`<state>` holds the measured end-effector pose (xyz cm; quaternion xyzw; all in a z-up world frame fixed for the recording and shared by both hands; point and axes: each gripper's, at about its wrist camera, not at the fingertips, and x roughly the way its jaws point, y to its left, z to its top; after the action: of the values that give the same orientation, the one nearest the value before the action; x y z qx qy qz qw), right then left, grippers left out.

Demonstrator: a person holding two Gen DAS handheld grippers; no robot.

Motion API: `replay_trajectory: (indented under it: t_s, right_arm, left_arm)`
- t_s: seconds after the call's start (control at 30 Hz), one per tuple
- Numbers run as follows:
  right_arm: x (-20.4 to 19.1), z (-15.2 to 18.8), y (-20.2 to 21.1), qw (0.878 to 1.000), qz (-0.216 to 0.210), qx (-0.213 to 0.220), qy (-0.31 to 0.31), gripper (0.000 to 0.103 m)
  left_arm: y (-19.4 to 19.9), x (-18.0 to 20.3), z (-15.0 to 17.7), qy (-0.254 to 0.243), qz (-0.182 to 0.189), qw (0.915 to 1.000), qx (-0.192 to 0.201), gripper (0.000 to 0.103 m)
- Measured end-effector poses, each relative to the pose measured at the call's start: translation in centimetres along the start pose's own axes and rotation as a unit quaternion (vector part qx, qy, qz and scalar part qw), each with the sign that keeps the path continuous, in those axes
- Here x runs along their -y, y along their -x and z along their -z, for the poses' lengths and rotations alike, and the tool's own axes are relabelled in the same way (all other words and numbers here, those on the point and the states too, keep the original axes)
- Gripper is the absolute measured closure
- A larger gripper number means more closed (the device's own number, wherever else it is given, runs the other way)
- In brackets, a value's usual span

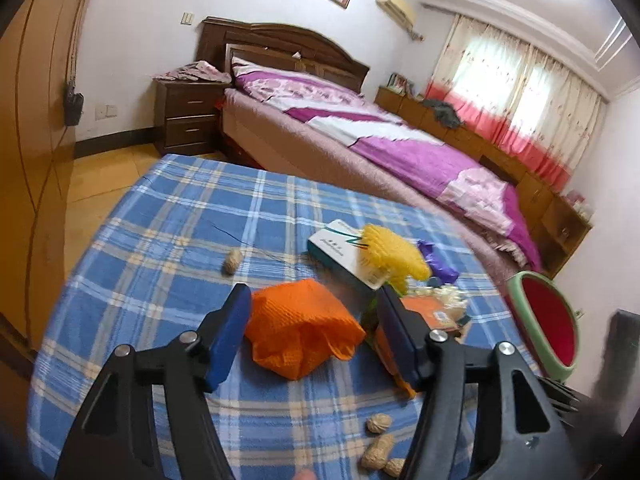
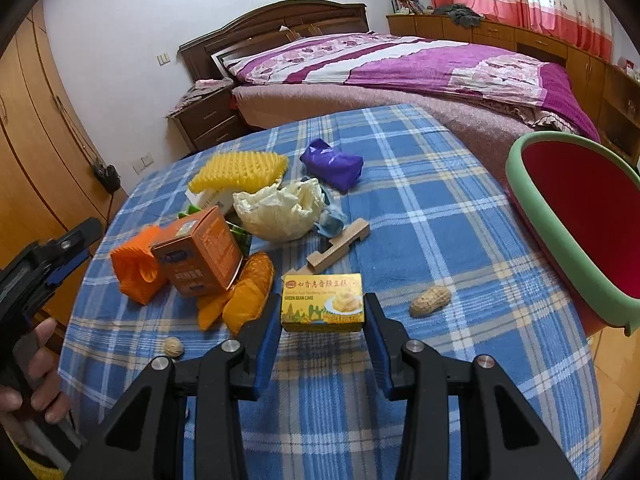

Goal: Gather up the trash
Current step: 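Lift the orange mesh bag with the left tool while the right tool grasps the yellow box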

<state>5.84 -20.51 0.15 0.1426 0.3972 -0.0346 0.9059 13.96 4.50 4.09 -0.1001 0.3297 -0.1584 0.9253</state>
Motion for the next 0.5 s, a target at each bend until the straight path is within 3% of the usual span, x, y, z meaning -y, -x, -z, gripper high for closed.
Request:
replay_trajectory:
  t_s: [0.33,0.5]
  right_arm:
    - [1.9,-0.2,2.0,0.999,-0.027,0.024,-0.018,0.060]
    - [2.8,-0.2,2.0,0.999,-0.035,0.023,-0.024,0.060]
  left_arm:
    - [-5.0,-0.8,1.0,0.033,-0.051,0.9934,-0.097,0.038]
    - [-5.5,-0.2,2.2,0.034,-0.065,0.9910,-0.112,0.047]
